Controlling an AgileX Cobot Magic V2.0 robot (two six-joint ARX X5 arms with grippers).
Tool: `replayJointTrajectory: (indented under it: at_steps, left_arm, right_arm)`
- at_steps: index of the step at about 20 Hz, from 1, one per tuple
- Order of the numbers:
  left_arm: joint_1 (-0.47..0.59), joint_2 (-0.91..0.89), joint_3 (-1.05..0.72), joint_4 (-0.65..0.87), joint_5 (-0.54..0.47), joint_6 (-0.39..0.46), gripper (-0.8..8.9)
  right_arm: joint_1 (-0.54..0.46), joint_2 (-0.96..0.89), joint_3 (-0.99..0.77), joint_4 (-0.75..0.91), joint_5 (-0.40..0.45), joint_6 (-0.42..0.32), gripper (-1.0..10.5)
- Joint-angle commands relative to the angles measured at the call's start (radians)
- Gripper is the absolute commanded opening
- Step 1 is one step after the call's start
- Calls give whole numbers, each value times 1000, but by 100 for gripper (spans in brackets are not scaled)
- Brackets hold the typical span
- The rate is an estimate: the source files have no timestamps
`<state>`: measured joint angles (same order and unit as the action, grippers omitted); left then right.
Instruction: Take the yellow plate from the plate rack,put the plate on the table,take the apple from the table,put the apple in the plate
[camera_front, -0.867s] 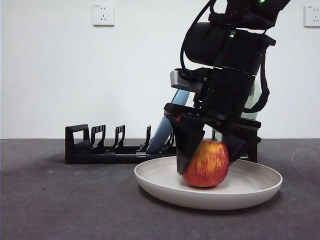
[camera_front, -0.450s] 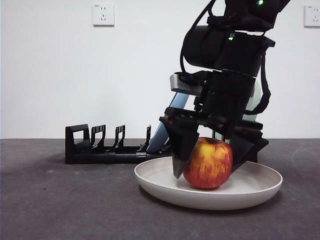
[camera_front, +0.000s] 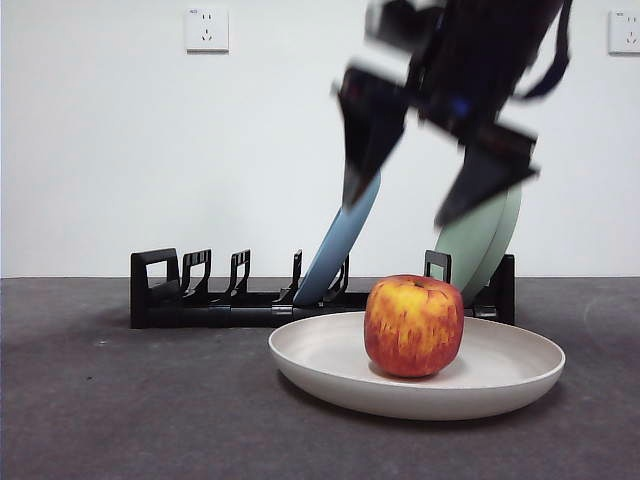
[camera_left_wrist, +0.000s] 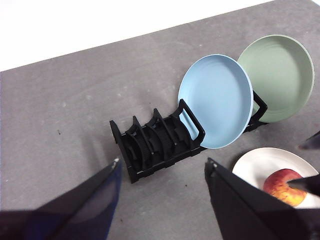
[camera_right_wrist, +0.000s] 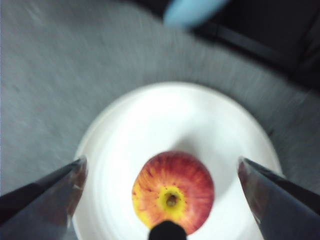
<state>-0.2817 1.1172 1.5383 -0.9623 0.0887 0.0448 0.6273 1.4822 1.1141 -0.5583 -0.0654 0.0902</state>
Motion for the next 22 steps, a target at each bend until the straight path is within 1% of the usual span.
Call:
replayJointTrajectory:
  at_steps: [1,5,8,9,10,11,12,13,14,17,20,22]
  left_arm:
    - [0,0,-8,17,36,11,279]
    - [0,0,-8,37,127,12,279]
    - [-3,0,-8,65,162,12,278]
    - [-8,0,-8,74,165,12,271]
    - [-13,0,-8,80,166,12,232]
    - [-22,0,-8,88,168,13,127]
    - [-34,0,-8,97,169,22,-19]
    - [-44,0,-8,103,168,32,-8]
    - [-53,0,-8,110,168,32,-8]
    - [-101,0,-36,159,151,35,-8]
    - [-191,-8,-140,240,26,34,-8]
    - [-240,-21,-242,327,-21,29,-8]
  right_arm:
    - [0,-92,-4,5,29,3,501]
    - [-6,-215,-4,5,77,-6,500]
    - [-19,-301,-4,5,95,-6,494]
    - [-25,-326,-4,4,101,-6,459]
    - [-32,-347,-4,4,101,-6,404]
    - [-42,-373,-4,4,100,-11,294]
    - [-57,-400,-4,2,100,-21,129]
    - [-71,-418,-4,2,100,-34,3]
    - [-84,-431,-4,2,100,-50,-10]
    - [-114,-443,-4,-11,91,-54,-11]
    - [-116,-443,-5,-39,94,-44,-11]
    - [-112,-443,-11,-52,94,-28,-11]
